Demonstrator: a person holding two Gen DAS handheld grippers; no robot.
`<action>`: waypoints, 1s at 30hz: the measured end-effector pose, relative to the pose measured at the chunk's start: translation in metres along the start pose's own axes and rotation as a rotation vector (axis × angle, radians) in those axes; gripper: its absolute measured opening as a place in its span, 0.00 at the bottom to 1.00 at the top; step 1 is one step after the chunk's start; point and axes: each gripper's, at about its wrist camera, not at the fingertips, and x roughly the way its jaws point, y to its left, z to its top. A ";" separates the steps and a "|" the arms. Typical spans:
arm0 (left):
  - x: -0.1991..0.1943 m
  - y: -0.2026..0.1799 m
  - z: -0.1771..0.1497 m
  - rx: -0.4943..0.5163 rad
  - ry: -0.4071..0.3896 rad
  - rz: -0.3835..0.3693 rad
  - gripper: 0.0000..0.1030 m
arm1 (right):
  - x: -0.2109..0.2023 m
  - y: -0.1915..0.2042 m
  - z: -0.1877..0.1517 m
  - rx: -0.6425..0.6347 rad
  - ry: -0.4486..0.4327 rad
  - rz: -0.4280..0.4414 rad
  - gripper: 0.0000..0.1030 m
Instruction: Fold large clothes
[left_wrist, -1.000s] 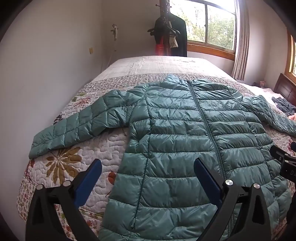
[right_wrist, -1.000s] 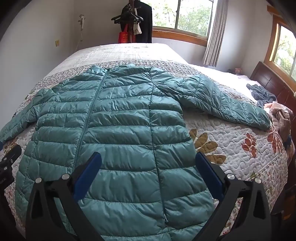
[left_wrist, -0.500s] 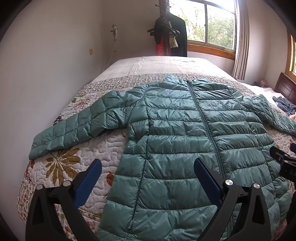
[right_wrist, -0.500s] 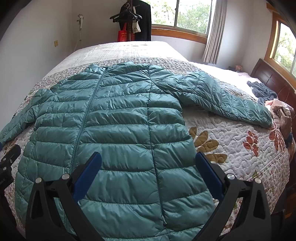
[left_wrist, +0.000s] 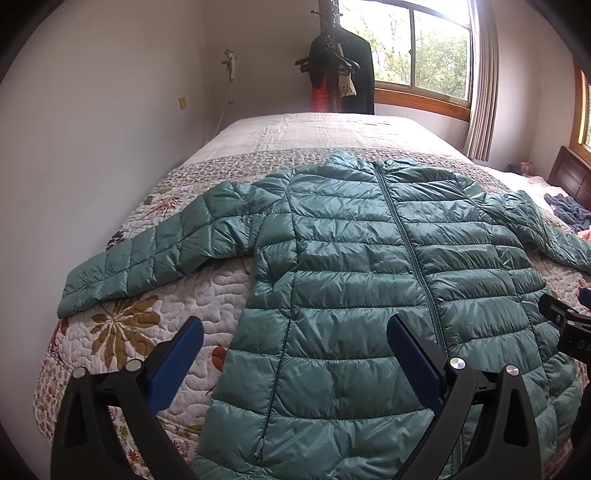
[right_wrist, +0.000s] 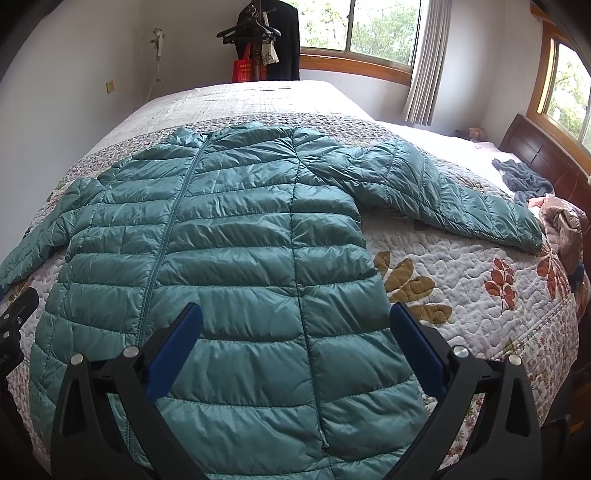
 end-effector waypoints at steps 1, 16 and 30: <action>0.000 0.000 0.000 0.000 -0.001 0.000 0.96 | 0.000 0.000 0.000 0.000 0.000 -0.001 0.97; 0.000 0.001 -0.001 -0.003 0.002 0.003 0.96 | 0.001 -0.001 0.000 0.001 0.006 -0.002 0.97; 0.001 0.003 -0.003 -0.008 0.000 0.008 0.96 | 0.003 -0.002 0.000 0.002 0.007 -0.002 0.97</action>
